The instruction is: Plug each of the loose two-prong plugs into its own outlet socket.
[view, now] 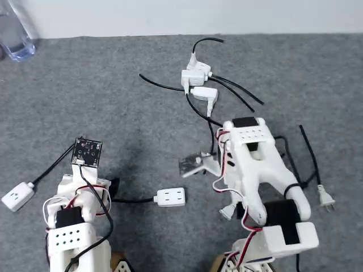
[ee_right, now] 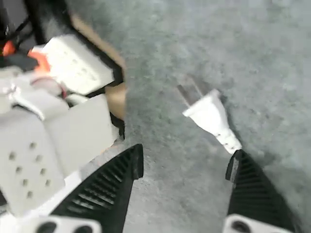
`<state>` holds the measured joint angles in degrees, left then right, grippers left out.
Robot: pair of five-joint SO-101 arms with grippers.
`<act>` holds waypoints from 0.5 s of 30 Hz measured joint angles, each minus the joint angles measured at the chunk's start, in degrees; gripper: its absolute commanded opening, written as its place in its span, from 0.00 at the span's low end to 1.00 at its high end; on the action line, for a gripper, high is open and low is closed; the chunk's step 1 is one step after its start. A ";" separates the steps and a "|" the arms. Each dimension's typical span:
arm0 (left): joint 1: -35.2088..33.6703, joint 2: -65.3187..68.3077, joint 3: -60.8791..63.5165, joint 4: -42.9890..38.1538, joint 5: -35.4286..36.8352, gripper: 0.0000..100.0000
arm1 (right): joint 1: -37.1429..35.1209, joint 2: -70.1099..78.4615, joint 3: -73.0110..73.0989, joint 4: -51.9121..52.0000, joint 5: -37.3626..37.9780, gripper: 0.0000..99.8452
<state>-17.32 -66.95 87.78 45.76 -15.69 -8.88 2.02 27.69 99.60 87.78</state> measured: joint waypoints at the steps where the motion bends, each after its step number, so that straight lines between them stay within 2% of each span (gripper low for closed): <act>1: 0.00 0.00 0.00 0.00 0.00 0.31 | 1.05 0.00 0.18 -0.62 3.16 0.28; 6: 0.00 0.00 0.00 0.00 0.00 0.31 | 7.74 -0.09 0.35 -2.11 18.02 0.28; 9: 0.00 0.00 0.00 0.00 0.00 0.31 | 9.41 -0.09 0.35 -2.11 24.70 0.28; 12: 0.00 0.00 0.00 0.00 0.00 0.31 | 9.05 1.14 0.88 -2.46 28.57 0.28; 15: 0.00 0.00 0.00 0.00 0.00 0.31 | 6.42 3.78 2.11 -5.10 29.10 0.28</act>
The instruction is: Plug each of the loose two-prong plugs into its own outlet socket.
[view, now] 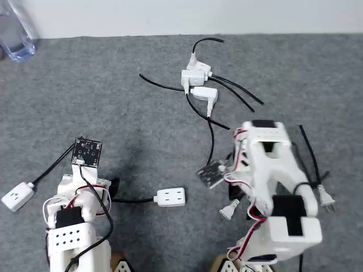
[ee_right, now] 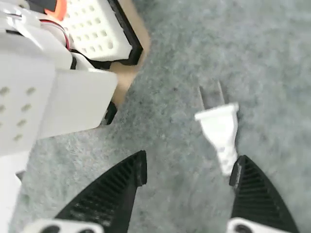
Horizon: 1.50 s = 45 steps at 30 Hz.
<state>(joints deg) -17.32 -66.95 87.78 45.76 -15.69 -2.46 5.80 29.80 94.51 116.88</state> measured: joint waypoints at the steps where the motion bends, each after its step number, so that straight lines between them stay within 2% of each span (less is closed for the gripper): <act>1: 0.00 0.00 0.00 0.00 0.00 0.31 | -1.14 0.97 0.62 -1.23 -0.09 0.28; 4: 0.00 0.00 0.00 0.00 0.00 0.31 | -3.34 3.69 1.32 -4.92 -1.05 0.28; 10: 0.00 0.00 0.00 0.00 0.00 0.31 | -3.69 4.22 1.23 -5.98 -2.81 0.27; 15: 0.00 0.00 0.00 0.00 0.00 0.31 | -4.22 4.31 1.05 -7.65 -2.99 0.11; 17: 0.00 0.00 0.00 0.00 0.00 0.31 | -4.57 5.27 0.18 -9.14 -3.08 0.08; 29: 0.00 0.00 0.00 0.00 0.00 0.31 | -4.48 5.71 1.32 -10.02 -3.34 0.10; 34: 0.00 0.00 0.00 0.00 0.00 0.31 | -4.48 5.71 1.32 -10.02 -3.52 0.01; 45: 0.00 0.00 0.00 0.00 0.00 0.31 | -4.31 6.07 1.41 -12.31 -11.78 0.01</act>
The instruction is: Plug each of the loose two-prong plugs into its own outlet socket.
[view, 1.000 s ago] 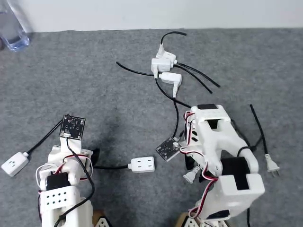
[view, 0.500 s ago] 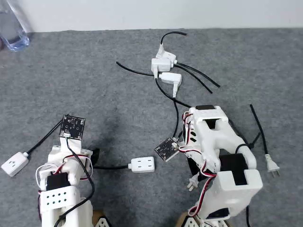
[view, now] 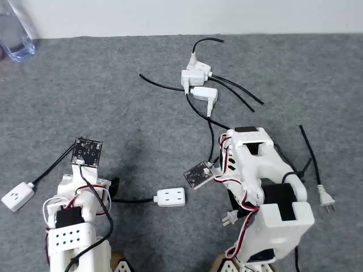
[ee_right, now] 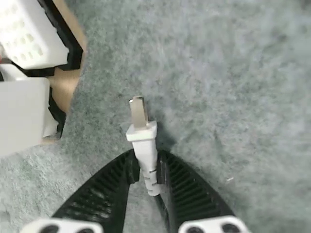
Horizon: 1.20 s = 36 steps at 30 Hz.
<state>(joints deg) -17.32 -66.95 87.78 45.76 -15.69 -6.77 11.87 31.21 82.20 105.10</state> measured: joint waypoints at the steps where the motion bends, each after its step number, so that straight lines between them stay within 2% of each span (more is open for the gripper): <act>1: 0.00 0.00 0.00 0.00 0.00 0.31 | 0.00 0.00 0.00 0.00 -1.23 0.01; 7: 0.00 0.00 0.00 0.00 0.00 0.31 | -0.09 -5.45 0.00 -0.53 -9.93 0.01; 15: 0.00 0.00 0.00 0.00 0.00 0.31 | -0.09 -15.65 0.00 3.08 -14.07 0.01; 19: 0.00 0.00 0.00 0.00 0.00 0.31 | -0.09 -15.47 0.97 -1.93 -18.99 0.01; 27: 0.00 0.00 0.00 0.00 0.00 0.31 | -1.41 -11.43 2.55 -9.32 -19.87 0.03; 29: 0.00 0.00 0.00 0.00 0.00 0.31 | -1.32 -11.43 2.55 -9.76 -20.04 0.12; 34: 0.00 0.00 0.00 0.00 0.00 0.31 | -1.58 -11.43 2.46 -12.04 -23.03 0.48; 36: 0.00 0.00 0.00 0.00 0.00 0.31 | -1.49 -11.43 2.46 -12.40 -23.56 0.56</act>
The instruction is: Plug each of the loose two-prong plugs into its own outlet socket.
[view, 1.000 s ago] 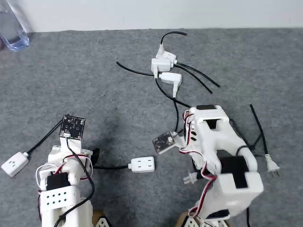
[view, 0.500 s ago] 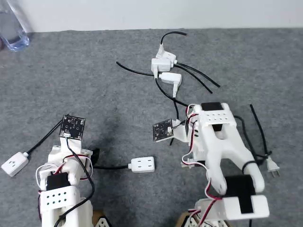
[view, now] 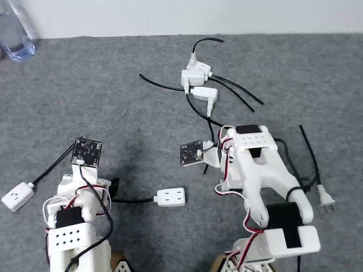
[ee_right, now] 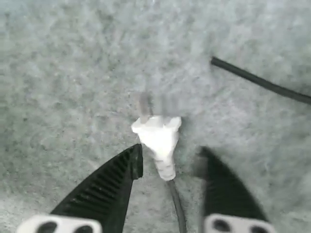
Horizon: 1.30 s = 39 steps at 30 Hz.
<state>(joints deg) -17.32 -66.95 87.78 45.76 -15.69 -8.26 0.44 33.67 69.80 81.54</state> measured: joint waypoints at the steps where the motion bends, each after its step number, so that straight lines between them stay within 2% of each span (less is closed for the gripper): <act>1: 0.00 0.00 0.00 0.00 0.00 0.31 | 0.00 0.00 0.00 0.00 0.00 0.58; 13: 0.00 0.00 0.00 0.00 0.00 0.31 | -0.88 -12.40 3.78 6.95 -0.18 0.46; 21: 0.00 0.00 0.00 0.00 0.00 0.31 | -3.34 -12.75 13.54 -2.11 -0.18 0.45; 29: 0.00 0.00 0.00 0.00 0.00 0.31 | -3.43 -10.02 14.51 -8.62 1.49 0.45; 39: 0.00 0.00 0.00 0.00 0.00 0.31 | -0.88 -2.64 11.78 -9.14 8.00 0.45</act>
<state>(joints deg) -17.32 -66.95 87.78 45.76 -15.69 -9.14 -2.20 45.45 60.66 89.54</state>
